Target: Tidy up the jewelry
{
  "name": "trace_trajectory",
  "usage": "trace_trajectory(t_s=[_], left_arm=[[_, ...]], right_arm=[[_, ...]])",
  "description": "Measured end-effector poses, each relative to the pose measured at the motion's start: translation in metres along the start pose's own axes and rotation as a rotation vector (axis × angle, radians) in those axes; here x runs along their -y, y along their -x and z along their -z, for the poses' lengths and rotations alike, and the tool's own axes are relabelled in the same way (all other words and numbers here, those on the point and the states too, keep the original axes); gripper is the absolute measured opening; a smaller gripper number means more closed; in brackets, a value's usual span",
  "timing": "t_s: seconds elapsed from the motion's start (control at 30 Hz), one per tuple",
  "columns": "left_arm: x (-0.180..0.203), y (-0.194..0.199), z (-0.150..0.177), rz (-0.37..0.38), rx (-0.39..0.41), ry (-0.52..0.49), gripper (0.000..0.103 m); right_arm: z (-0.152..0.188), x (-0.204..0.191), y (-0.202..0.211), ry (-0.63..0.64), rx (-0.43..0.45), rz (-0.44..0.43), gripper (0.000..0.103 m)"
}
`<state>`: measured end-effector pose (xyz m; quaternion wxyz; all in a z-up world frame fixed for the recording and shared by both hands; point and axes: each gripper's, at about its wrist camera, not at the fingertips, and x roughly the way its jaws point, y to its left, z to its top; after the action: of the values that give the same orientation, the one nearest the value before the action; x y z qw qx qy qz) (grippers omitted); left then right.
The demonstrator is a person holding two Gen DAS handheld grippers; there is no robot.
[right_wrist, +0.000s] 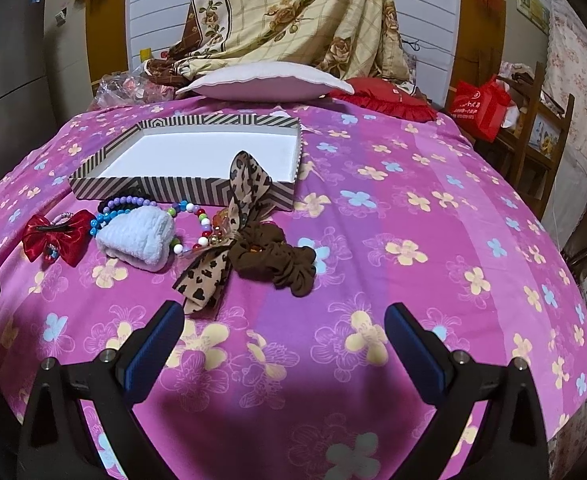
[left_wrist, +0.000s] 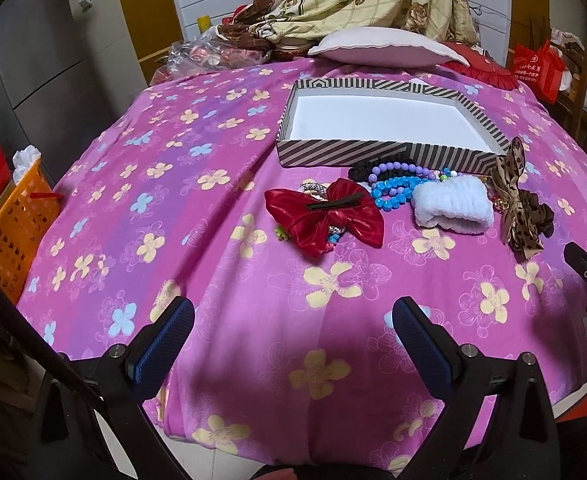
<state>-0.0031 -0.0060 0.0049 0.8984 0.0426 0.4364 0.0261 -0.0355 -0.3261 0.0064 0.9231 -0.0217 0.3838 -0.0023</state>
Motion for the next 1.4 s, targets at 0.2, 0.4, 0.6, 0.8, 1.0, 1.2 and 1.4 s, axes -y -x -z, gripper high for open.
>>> trace_trajectory(t_s=[0.2,0.4,0.6,0.8,1.0,1.2,1.4], left_arm=[[0.000,0.000,0.000,0.002,0.001,0.001,0.075],[-0.002,0.000,0.001,0.015,0.000,0.009,0.075],[-0.041,-0.013,-0.006,0.273,-0.035,0.143,0.074],[-0.036,-0.036,-0.026,0.330,0.034,-0.046,0.075],[-0.030,-0.064,-0.048,0.414,-0.004,-0.004,0.075],[-0.024,-0.091,-0.057,0.372,-0.033,0.011,0.050],[-0.032,-0.091,-0.051,0.355,-0.014,0.051,0.014]], right_arm=[[0.000,0.000,0.000,0.000,0.000,-0.001,0.102],[0.000,0.000,0.000,-0.001,-0.003,0.000,0.102],[0.000,0.002,0.000,-0.009,-0.006,-0.003,0.102],[-0.001,0.002,-0.001,-0.020,-0.008,-0.012,0.102],[-0.003,-0.004,-0.006,-0.012,-0.031,-0.024,0.102],[-0.003,-0.008,-0.009,-0.002,-0.048,-0.028,0.102],[-0.004,-0.009,-0.012,-0.004,-0.050,-0.028,0.102]])
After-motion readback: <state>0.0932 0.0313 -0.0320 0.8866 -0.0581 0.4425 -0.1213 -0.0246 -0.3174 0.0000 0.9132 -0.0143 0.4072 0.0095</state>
